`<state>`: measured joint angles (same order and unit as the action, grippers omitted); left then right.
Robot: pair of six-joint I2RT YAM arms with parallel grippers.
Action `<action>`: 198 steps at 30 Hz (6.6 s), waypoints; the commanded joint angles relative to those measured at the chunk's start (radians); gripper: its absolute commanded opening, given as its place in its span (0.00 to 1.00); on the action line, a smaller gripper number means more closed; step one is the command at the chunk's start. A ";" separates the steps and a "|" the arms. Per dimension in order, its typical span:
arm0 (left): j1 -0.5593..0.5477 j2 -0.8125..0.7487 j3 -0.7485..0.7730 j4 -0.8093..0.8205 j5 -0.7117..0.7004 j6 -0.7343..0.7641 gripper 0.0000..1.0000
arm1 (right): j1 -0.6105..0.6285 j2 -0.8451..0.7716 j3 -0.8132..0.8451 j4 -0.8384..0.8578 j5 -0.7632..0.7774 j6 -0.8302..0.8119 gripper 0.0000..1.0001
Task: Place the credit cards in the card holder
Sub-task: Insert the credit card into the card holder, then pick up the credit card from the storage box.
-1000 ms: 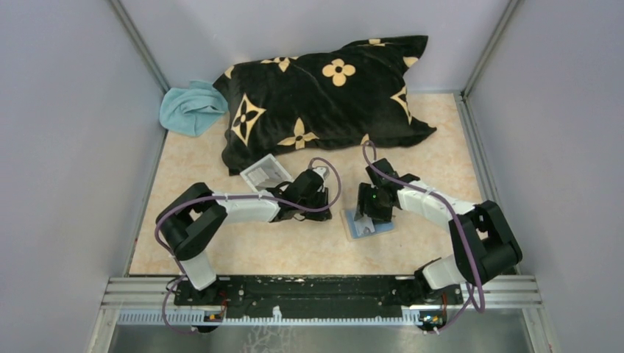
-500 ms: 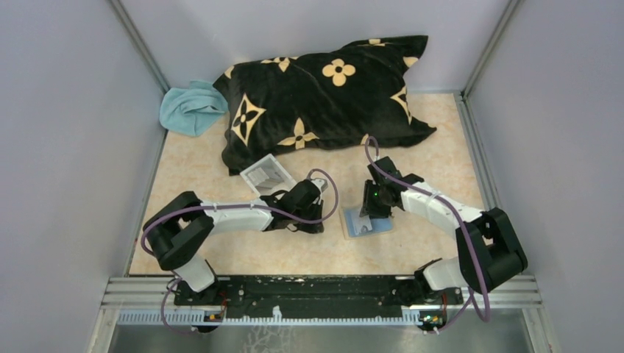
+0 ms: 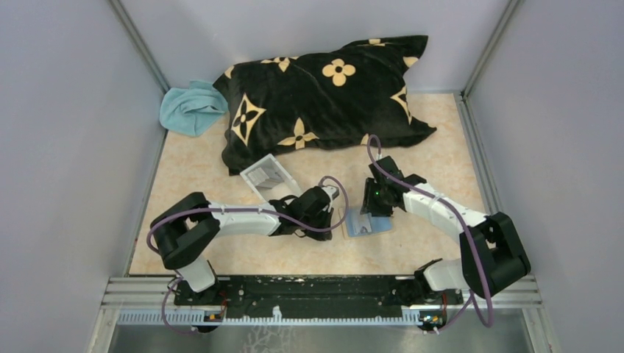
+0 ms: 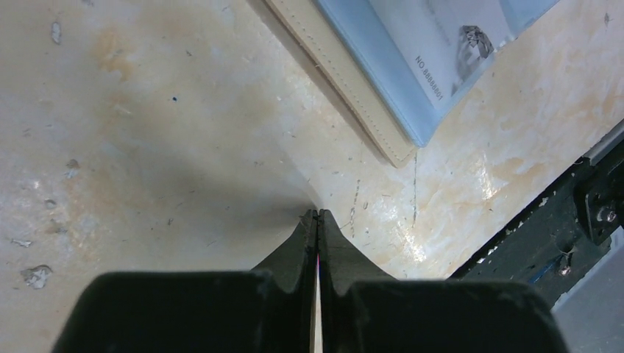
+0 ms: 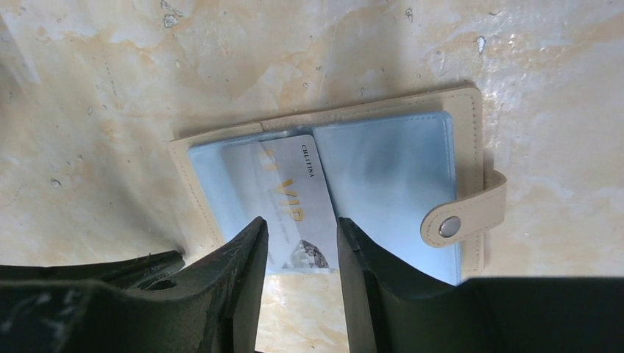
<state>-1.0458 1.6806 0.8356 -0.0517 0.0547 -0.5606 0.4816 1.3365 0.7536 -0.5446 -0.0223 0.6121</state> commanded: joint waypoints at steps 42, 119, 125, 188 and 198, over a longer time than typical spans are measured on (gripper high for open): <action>-0.011 0.241 0.039 -0.062 -0.061 0.026 0.00 | 0.003 0.074 -0.062 0.088 0.005 0.024 0.00; 0.145 -0.472 0.203 -1.024 -0.861 -0.884 0.93 | 0.244 0.630 1.156 0.061 -0.254 -0.431 0.70; 0.310 -0.611 0.049 -0.809 -0.729 -0.661 0.94 | 0.360 0.756 1.303 -0.047 -0.169 -0.428 0.69; 0.658 -0.650 -0.240 -0.362 -0.329 -0.368 0.88 | 0.362 1.000 1.457 -0.118 -0.347 -0.327 0.38; 0.663 -0.642 -0.255 -0.354 -0.330 -0.379 0.88 | 0.365 0.991 1.473 -0.123 -0.346 -0.322 0.34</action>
<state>-0.3927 1.0359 0.5934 -0.4236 -0.2821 -0.9314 0.8280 2.3699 2.1628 -0.6819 -0.3454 0.2813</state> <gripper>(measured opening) 0.877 0.347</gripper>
